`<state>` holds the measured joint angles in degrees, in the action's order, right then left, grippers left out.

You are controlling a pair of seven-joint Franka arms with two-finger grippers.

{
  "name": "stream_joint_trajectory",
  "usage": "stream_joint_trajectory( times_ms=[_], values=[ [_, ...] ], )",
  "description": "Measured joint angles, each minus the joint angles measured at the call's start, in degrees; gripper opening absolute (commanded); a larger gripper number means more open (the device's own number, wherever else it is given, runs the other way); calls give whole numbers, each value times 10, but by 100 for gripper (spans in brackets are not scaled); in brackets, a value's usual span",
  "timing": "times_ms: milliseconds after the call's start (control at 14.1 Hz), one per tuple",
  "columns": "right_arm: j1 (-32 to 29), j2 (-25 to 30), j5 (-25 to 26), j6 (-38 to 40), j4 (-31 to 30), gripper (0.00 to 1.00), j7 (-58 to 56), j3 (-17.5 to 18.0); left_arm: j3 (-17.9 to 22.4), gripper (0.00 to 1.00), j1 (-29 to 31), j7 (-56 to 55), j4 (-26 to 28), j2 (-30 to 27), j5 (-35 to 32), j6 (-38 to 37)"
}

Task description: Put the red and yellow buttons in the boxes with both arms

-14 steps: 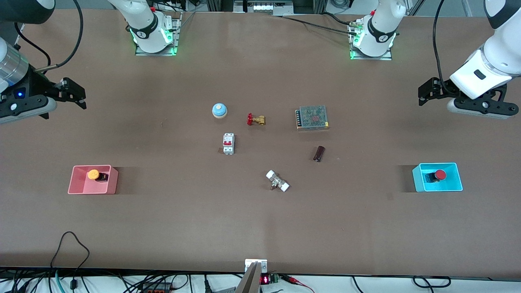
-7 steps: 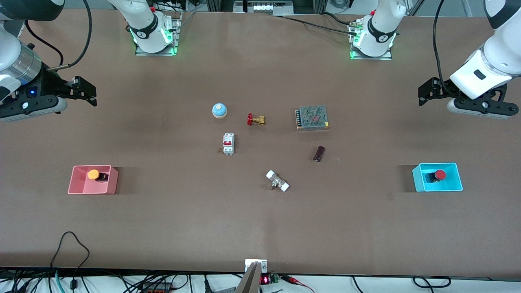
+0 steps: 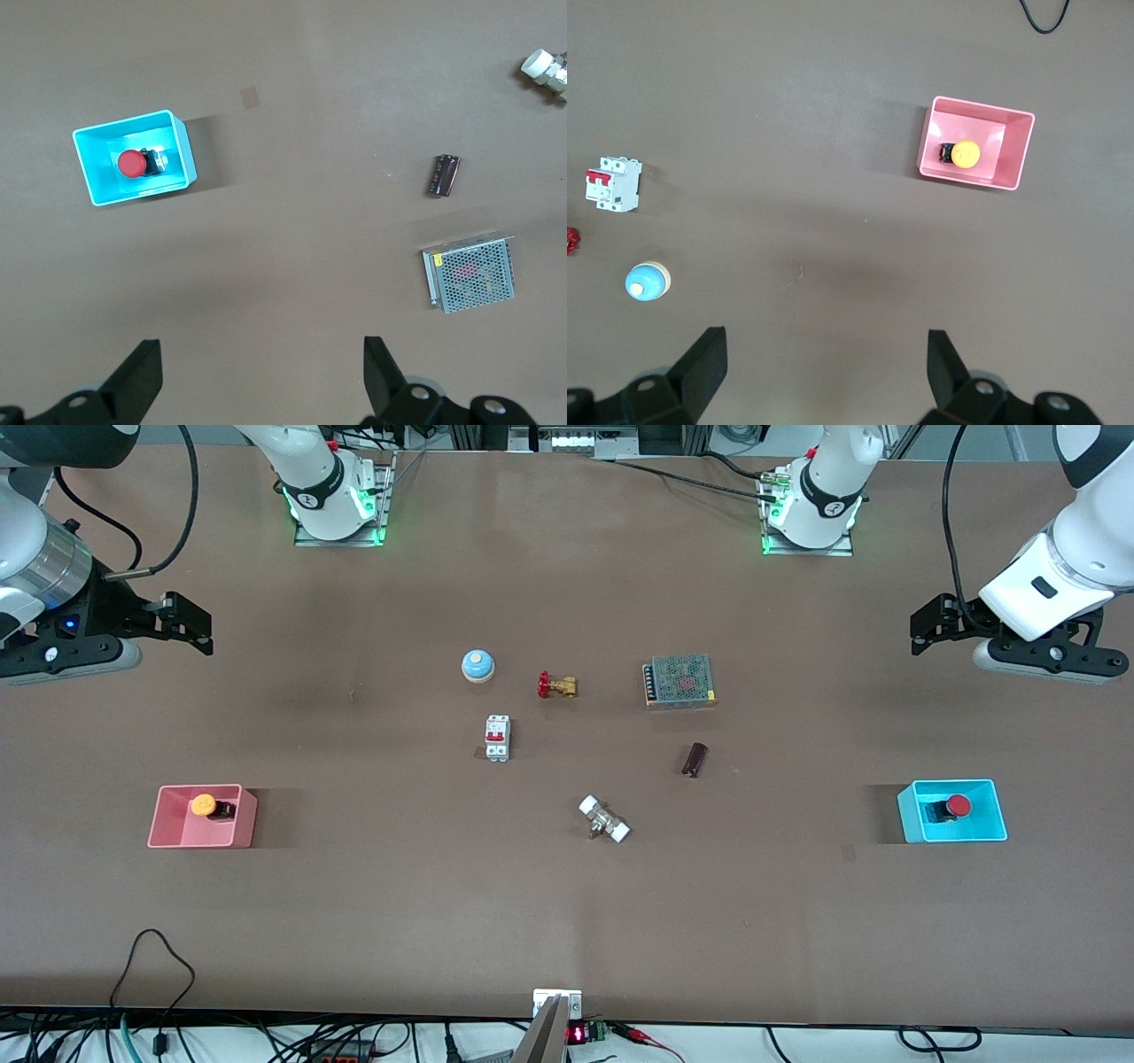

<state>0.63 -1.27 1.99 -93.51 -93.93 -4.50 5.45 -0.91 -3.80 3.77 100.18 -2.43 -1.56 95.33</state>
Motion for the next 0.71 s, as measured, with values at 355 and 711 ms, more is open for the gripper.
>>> stream_joint_trajectory(
  times_ms=[355, 711],
  values=[
    [1, -6, 0, 0, 2, 100, 2, 0, 0, 100, 0, 0, 0, 0, 0, -4],
    [1, -8, -17, -12, 2, 100, 5, 0, 0, 100, 0, 0, 0, 0, 0, -5]
  ],
)
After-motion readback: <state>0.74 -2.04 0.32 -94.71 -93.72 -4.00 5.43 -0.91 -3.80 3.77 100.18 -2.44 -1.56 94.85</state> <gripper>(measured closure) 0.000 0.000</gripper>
